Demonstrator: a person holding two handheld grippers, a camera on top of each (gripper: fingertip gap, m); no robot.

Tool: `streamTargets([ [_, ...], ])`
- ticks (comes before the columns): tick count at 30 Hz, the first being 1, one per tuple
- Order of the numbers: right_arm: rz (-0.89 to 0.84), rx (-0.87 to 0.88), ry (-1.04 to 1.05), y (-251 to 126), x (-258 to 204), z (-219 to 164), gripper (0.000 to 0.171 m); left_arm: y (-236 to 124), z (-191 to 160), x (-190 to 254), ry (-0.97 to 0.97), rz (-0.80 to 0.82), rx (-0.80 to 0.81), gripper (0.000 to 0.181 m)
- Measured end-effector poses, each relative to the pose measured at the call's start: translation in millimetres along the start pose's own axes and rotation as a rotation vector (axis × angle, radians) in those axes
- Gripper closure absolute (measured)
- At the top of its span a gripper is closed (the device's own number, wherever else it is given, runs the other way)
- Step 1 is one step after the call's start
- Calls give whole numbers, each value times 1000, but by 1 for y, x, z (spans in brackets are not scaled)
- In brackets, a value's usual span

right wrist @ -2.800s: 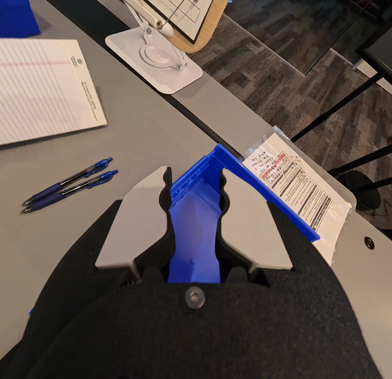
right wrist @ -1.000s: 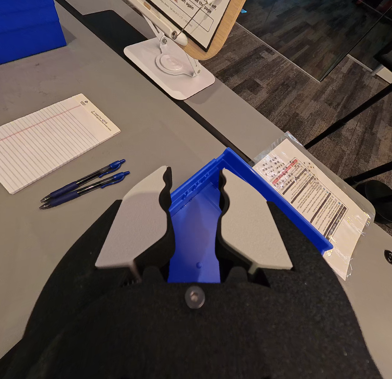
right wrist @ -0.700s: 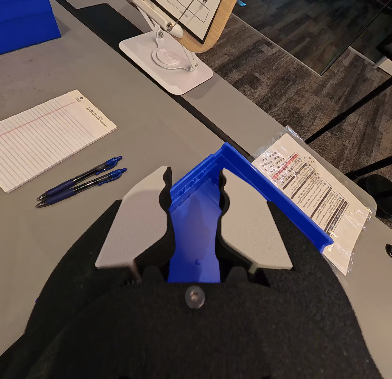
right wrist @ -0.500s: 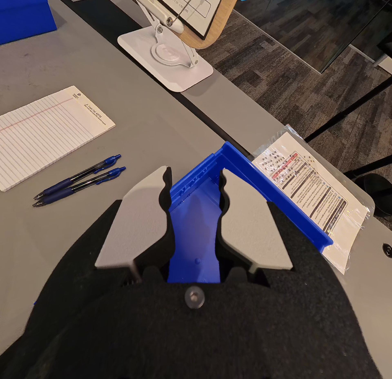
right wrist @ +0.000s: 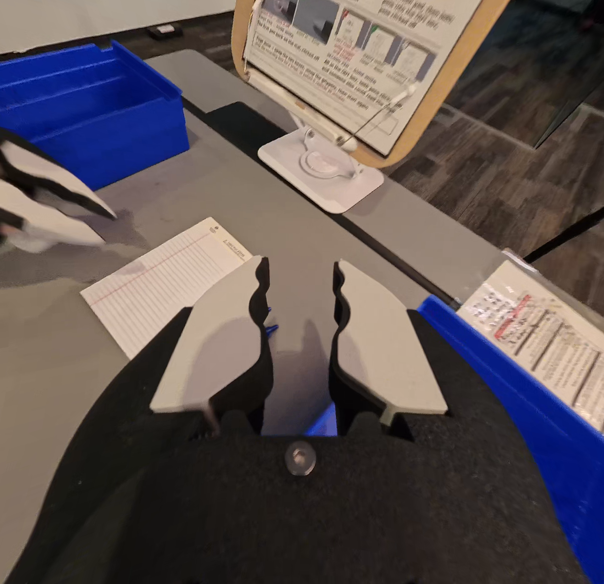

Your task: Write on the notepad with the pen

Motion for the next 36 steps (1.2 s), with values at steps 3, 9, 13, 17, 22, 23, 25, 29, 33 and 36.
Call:
streamTargets([
  [3, 14, -78, -5, 20, -17, -8, 135, 43, -27, 3, 34, -28, -139, 148],
  [9, 27, -226, -54, 50, -30, -31, 134, 76, -36, 6, 175, 5, -196, 157],
  [13, 25, -263, -83, 58, -33, -38, 134, 85, -43, 2, 217, 11, -217, 166],
  [17, 25, -286, -104, 61, -32, -42, 134, 88, -50, -3, 239, 25, -197, 180],
  [22, 27, -307, -119, 63, -33, -45, 134, 86, -53, -5, 261, 69, -145, 181],
  [23, 29, -312, -123, 64, -34, -46, 134, 85, -54, -5, 267, 81, -143, 181],
  [25, 30, -317, -134, 64, -35, -46, 134, 84, -54, -5, 267, 94, -144, 181],
  [29, 33, -325, -152, 63, -38, -47, 134, 82, -55, -9, 235, 78, -145, 181],
  [33, 36, -331, -155, 63, -38, -48, 134, 77, -56, -18, 236, 98, -159, 181],
  [36, 41, -341, -157, 63, -38, -49, 134, 76, -57, -21, 235, 104, -152, 181],
])
Point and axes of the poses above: each gripper's, where its closed fingertips meet, y out along the fingers, z out of its top, x = y × z across the jaws, the point moved 4 cm from there along -y, back along the fingers, and after that the axes turned 7 degrees about -z, right-handed, at the moved point
